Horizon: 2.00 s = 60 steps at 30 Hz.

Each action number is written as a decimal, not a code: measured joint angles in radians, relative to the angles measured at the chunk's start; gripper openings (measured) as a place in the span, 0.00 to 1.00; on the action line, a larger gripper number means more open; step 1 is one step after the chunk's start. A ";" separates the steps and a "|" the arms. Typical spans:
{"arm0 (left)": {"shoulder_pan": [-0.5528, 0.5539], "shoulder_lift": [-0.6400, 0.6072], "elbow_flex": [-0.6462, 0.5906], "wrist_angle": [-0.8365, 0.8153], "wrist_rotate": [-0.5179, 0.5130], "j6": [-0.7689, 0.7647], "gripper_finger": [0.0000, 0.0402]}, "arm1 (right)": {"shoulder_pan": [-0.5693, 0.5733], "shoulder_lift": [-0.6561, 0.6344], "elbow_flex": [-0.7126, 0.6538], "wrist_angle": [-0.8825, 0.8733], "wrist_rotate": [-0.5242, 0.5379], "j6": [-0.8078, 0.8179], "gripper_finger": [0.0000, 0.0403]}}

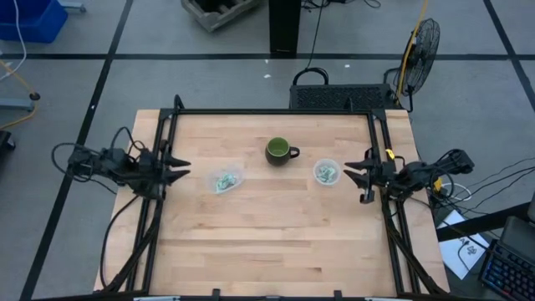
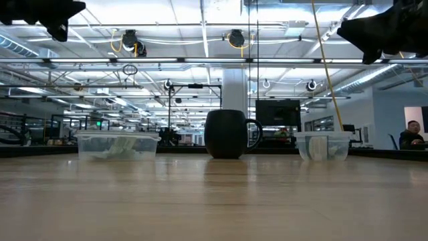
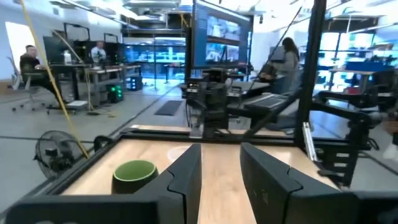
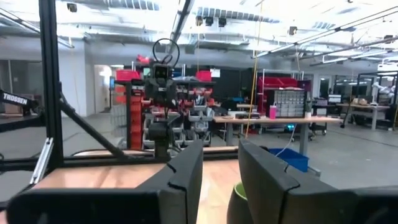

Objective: Pick and place Stevia / Truvia into bins
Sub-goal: Return to Home Position

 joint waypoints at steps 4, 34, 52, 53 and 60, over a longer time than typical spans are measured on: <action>0.000 -0.021 -0.007 -0.006 -0.002 -0.003 0.29 | 0.000 0.000 -0.001 -0.018 0.001 0.026 0.24; 0.000 -0.019 -0.340 0.321 0.045 -0.028 0.29 | 0.000 0.001 -0.004 -0.076 0.000 0.113 0.24; 0.000 -0.017 -0.340 0.286 0.045 -0.055 0.29 | 0.000 0.001 -0.004 -0.076 -0.001 0.113 0.24; 0.000 -0.017 -0.340 0.286 0.045 -0.055 0.29 | 0.000 0.001 -0.004 -0.076 -0.001 0.113 0.24; 0.000 -0.017 -0.340 0.286 0.045 -0.055 0.29 | 0.000 0.001 -0.004 -0.076 -0.001 0.113 0.24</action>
